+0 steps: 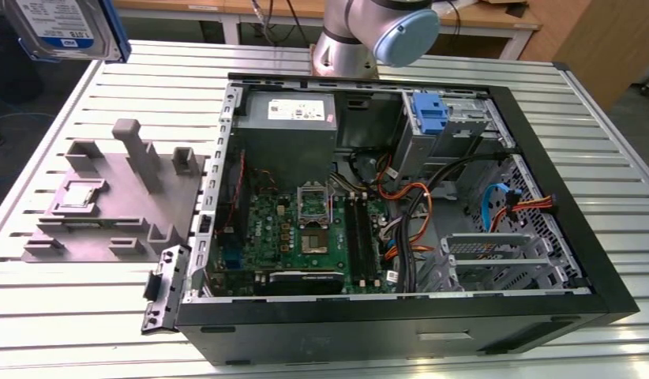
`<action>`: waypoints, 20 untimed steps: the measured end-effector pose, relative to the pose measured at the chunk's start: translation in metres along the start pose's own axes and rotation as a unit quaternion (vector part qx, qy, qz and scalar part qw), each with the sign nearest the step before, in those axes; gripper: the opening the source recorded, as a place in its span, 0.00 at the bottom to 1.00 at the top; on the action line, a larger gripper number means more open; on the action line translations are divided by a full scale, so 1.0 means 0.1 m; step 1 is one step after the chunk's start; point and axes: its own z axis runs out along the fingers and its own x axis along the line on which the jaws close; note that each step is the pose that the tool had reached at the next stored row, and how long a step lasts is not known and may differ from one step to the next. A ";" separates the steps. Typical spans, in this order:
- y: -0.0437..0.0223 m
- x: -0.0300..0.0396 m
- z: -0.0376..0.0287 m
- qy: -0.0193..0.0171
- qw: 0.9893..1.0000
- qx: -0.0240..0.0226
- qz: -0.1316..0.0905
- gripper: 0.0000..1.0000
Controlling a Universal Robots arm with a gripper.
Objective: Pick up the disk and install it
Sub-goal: 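Pick up the disk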
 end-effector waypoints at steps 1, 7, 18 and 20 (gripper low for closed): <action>-0.001 0.000 0.000 0.000 1.000 0.000 0.000 0.37; -0.003 0.019 -0.001 0.000 1.000 0.000 0.000 0.37; -0.037 0.053 -0.002 0.000 1.000 0.000 0.000 0.37; -0.067 0.053 -0.004 0.000 1.000 0.000 0.000 0.37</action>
